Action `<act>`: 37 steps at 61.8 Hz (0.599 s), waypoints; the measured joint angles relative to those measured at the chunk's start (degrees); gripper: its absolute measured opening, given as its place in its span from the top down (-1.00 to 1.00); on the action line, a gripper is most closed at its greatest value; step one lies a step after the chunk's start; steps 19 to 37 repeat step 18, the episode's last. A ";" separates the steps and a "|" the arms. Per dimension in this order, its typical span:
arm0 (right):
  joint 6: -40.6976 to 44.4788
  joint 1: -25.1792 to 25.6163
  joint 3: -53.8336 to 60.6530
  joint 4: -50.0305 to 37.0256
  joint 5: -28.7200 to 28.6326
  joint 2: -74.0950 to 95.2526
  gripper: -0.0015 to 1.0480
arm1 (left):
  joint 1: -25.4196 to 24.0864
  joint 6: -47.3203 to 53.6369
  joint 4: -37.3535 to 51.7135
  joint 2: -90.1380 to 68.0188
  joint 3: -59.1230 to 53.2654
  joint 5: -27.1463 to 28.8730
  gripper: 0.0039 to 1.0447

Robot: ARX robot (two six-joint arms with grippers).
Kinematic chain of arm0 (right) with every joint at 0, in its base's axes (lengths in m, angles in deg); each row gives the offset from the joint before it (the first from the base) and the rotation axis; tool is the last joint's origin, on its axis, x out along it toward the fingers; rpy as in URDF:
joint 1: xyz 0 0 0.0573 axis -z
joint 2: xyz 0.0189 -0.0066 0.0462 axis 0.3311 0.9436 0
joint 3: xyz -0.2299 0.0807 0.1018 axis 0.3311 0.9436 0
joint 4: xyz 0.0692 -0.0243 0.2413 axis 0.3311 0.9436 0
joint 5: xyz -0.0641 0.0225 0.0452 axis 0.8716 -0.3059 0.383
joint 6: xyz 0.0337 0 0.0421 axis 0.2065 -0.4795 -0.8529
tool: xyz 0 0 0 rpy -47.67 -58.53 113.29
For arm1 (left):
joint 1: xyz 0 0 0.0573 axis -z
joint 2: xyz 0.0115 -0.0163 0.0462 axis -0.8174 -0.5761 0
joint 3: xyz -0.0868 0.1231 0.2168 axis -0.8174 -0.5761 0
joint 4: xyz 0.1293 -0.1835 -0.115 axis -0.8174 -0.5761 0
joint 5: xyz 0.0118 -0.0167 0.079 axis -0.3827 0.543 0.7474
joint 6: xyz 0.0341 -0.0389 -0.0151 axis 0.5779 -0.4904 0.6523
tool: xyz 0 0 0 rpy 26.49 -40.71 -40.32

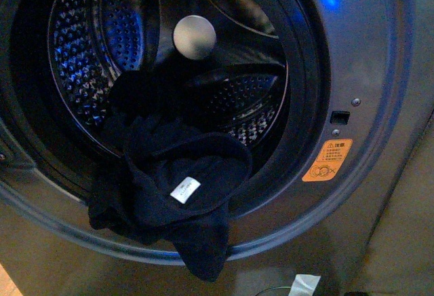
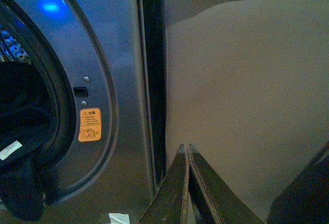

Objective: Put clothes into washing machine

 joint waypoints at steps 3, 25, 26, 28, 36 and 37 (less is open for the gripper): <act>0.00 0.00 0.00 0.00 0.00 0.00 0.80 | 0.00 -0.02 0.02 0.00 0.00 0.00 0.77; 0.00 0.00 0.00 0.00 0.00 0.00 -0.08 | 0.00 -0.02 0.02 0.00 0.00 0.00 -0.12; 0.00 0.00 0.00 0.00 0.00 0.00 -0.08 | 0.00 -0.02 0.02 0.00 0.00 0.00 -0.12; 0.00 0.00 0.00 0.00 0.00 0.00 -0.08 | 0.00 -0.02 0.02 0.00 0.00 0.00 -0.12; 0.00 0.00 0.00 0.00 0.00 0.00 -0.08 | 0.00 -0.02 0.02 0.00 0.00 0.00 -0.12; 0.00 0.00 0.00 0.00 0.00 0.00 -0.08 | 0.00 -0.02 0.02 0.00 0.00 0.00 -0.12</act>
